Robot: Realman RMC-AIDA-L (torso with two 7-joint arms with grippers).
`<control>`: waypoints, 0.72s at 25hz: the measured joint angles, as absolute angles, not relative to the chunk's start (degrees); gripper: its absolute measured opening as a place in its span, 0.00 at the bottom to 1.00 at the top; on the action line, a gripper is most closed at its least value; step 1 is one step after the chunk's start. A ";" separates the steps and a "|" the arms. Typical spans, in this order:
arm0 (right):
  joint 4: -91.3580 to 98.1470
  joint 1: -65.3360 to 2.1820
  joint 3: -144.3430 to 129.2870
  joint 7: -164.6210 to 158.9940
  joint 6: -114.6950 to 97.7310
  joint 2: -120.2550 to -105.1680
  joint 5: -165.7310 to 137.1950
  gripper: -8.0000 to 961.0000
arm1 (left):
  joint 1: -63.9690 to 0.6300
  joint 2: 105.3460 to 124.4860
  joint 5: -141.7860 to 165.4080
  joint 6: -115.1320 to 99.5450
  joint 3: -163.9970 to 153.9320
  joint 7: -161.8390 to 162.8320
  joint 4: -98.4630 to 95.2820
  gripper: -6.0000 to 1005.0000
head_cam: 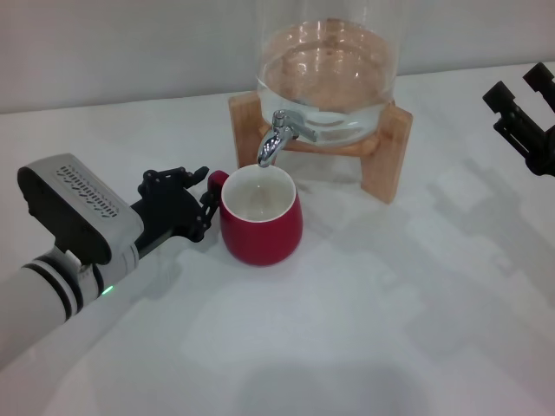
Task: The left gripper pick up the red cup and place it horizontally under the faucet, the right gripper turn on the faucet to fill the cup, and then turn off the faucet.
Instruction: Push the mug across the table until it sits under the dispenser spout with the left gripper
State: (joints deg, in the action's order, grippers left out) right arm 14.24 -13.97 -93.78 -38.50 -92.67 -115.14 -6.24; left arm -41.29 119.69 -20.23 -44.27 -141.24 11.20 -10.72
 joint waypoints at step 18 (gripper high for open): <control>14.24 -14.06 -93.76 -38.50 -92.73 -115.13 -6.24 0.89 | -40.92 119.71 -20.21 -43.59 -141.20 11.25 -10.80 0.27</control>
